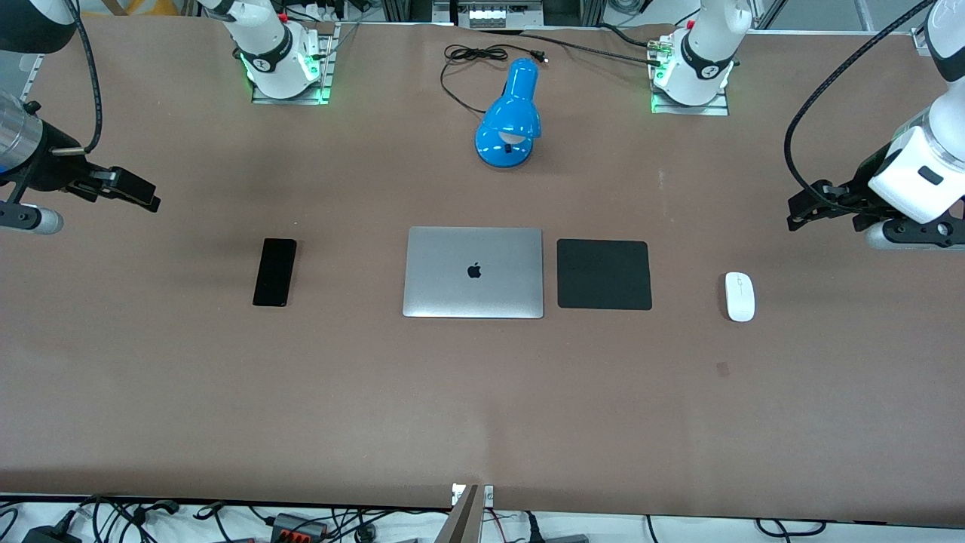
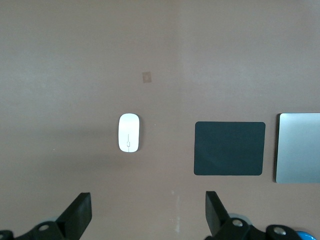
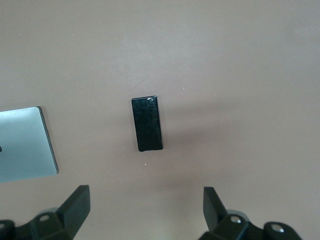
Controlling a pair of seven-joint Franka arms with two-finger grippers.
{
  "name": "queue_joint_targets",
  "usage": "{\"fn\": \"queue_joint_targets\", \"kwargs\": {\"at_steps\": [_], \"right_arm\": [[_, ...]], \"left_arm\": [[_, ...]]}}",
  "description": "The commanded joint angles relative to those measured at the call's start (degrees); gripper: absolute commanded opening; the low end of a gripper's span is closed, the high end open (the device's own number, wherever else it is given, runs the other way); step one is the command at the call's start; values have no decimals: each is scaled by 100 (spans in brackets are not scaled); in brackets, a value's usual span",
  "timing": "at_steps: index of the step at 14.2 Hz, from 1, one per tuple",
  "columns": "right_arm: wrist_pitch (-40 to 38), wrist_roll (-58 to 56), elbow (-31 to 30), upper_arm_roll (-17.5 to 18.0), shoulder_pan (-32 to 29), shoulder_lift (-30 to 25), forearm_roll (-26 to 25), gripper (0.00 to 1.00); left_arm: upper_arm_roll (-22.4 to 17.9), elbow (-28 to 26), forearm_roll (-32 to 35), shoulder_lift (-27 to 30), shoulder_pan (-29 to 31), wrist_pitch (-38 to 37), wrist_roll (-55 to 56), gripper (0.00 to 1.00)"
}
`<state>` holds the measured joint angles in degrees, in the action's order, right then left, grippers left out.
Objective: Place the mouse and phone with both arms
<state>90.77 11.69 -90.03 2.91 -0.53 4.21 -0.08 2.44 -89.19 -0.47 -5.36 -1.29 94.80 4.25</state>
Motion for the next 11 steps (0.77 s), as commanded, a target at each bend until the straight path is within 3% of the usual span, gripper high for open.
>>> {"fn": "queue_joint_targets", "kwargs": {"at_steps": [1,7,11], "right_arm": [[-103,-106,161,17,-44,71,-1,100],[-103,-53,161,-9,-52,80,-1,100],[-147,-193,91,-10,-44,693,-54,100]], "left_arm": [[-33,86,-112,18,-20,-93,-91,100],[-24,95,-129,18,-38,-76,-74,100],[-24,95,-129,18,-29,-93,-91,100]]}}
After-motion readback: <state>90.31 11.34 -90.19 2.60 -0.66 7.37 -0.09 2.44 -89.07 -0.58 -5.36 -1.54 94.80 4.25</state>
